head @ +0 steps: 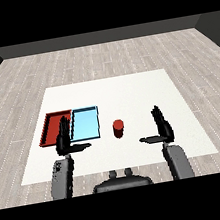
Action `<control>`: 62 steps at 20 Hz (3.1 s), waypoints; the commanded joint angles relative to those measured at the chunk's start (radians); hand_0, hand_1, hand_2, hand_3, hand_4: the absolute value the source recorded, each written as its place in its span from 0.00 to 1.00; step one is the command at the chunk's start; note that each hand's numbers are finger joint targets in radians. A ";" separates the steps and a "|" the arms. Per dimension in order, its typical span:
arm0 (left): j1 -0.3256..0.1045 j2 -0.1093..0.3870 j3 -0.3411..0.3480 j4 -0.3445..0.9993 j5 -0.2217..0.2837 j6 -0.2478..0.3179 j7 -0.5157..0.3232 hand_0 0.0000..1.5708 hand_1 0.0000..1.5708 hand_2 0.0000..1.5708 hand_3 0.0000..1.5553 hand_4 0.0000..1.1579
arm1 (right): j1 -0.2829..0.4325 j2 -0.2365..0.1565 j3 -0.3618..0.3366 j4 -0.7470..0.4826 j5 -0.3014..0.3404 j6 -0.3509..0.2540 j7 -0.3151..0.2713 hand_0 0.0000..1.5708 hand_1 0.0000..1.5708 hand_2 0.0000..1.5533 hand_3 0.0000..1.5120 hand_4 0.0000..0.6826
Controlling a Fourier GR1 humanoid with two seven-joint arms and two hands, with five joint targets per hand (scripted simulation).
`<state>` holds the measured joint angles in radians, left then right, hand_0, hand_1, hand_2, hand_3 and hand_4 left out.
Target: Pick the red can and put it in the red box
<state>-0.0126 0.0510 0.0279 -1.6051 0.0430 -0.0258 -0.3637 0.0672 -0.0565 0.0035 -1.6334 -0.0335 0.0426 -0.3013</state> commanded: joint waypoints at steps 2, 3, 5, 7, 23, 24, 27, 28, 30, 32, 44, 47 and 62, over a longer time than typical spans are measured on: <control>-0.003 -0.003 -0.001 0.019 -0.007 -0.010 -0.033 0.00 0.00 0.00 0.00 0.00 | -0.032 0.008 -0.005 0.108 0.020 0.021 -0.129 0.00 0.00 0.00 0.00 0.00; -0.033 -0.003 0.028 0.126 0.011 -0.027 -0.109 0.00 0.00 0.00 0.00 0.00 | 0.014 0.011 -0.002 0.026 -0.011 0.029 -0.083 0.00 0.00 0.00 0.00 0.00; -0.032 -0.020 0.003 0.082 -0.011 0.000 -0.091 0.00 0.00 0.00 0.00 0.00 | 0.017 0.014 0.013 -0.049 -0.005 0.017 -0.014 0.00 0.00 0.00 0.00 0.00; -0.042 0.022 0.044 0.016 0.034 -0.029 -0.017 0.00 0.00 0.00 0.00 0.00 | -0.003 0.010 0.005 0.035 0.012 0.026 -0.055 0.00 0.00 0.00 0.00 0.00; 0.005 0.007 0.042 -0.051 0.072 -0.032 -0.008 0.00 0.00 0.00 0.00 0.00 | -0.133 0.056 0.117 0.246 -0.048 -0.086 -0.048 0.00 0.00 0.00 0.00 0.00; -0.052 -0.010 0.037 0.039 0.063 -0.028 -0.049 0.00 0.00 0.00 0.00 0.00 | -0.203 0.056 0.062 0.269 -0.054 -0.047 0.001 0.00 0.00 0.00 0.00 0.00; -0.008 -0.019 0.006 -0.029 0.042 -0.015 -0.016 0.00 0.00 0.00 0.00 0.00 | -0.173 0.056 0.146 0.305 -0.069 -0.099 -0.052 0.00 0.00 0.00 0.00 0.00; 0.002 0.009 0.044 0.000 0.072 -0.056 -0.060 0.00 0.00 0.00 0.00 0.00 | -0.194 0.054 0.058 0.236 -0.065 -0.028 0.043 0.00 0.00 0.00 0.00 0.00; -0.027 -0.021 0.026 0.065 0.041 -0.027 -0.101 0.00 0.00 0.00 0.00 0.00 | -0.273 0.056 0.149 0.386 -0.113 -0.116 -0.039 0.00 0.00 0.00 0.00 0.00; -0.044 0.014 0.042 -0.002 0.069 -0.041 0.000 0.00 0.00 0.00 0.00 0.00 | -0.220 0.056 0.186 0.322 -0.130 -0.118 -0.009 0.00 0.00 0.00 0.00 0.00; -0.102 -0.018 0.039 0.105 0.057 -0.022 -0.070 0.00 0.00 0.00 0.00 0.00 | -0.367 0.056 0.253 0.628 -0.265 -0.136 -0.159 0.00 0.00 0.00 0.00 0.00; -0.014 0.007 0.043 0.003 0.066 -0.044 -0.045 0.00 0.00 0.00 0.00 0.00 | -0.393 0.056 0.209 0.670 -0.269 -0.116 -0.168 0.00 0.00 0.00 0.00 0.00; -0.010 0.003 0.055 0.073 0.059 -0.054 -0.115 0.00 0.00 0.00 0.00 0.00 | -0.515 0.057 0.416 0.797 -0.502 -0.217 -0.240 0.00 0.00 0.00 0.00 0.00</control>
<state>-0.0126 0.0453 0.0592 -1.5947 0.0931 -0.0628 -0.4246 -0.3839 -0.0001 0.3361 -0.8727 -0.4436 -0.1126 -0.5351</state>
